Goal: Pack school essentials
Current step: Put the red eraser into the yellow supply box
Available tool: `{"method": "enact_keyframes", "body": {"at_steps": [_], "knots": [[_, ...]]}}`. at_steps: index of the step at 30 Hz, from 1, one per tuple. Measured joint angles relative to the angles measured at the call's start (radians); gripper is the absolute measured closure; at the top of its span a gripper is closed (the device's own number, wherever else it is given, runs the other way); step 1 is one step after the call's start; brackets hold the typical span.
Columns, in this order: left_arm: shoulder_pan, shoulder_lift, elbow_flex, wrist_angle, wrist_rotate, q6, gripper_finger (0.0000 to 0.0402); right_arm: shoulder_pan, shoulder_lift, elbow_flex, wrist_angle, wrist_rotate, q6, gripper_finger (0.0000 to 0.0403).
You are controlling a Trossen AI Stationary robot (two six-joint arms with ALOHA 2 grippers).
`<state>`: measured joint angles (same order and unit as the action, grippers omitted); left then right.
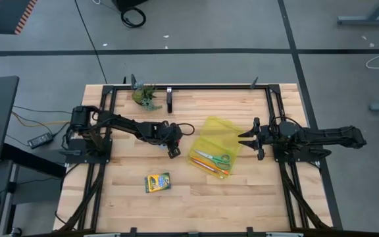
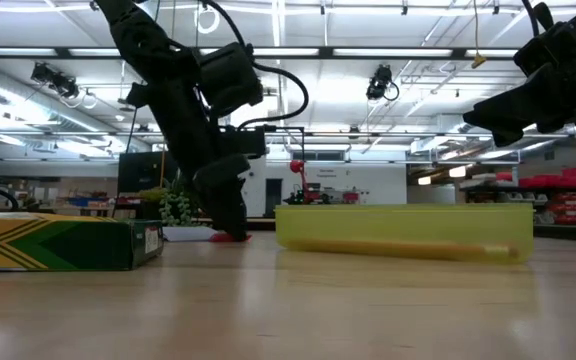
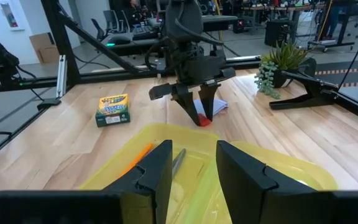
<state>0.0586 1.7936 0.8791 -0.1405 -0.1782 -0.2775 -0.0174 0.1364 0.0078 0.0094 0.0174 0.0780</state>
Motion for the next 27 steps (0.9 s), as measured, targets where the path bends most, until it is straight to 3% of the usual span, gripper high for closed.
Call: {"method": "enact_keyframes", "body": {"at_steps": [13, 27], "knots": [[-0.011, 0.003, -0.001, -0.001, -0.002, 0.051, 0.0359, 0.0, 0.0, 0.0, 0.0, 0.0, 0.0, 0.0272], [-0.009, 0.001, 0.043, -0.051, -0.006, 0.092, 0.0351, 0.0, 0.0, 0.0, 0.0, 0.0, 0.0, 0.0272]]}}
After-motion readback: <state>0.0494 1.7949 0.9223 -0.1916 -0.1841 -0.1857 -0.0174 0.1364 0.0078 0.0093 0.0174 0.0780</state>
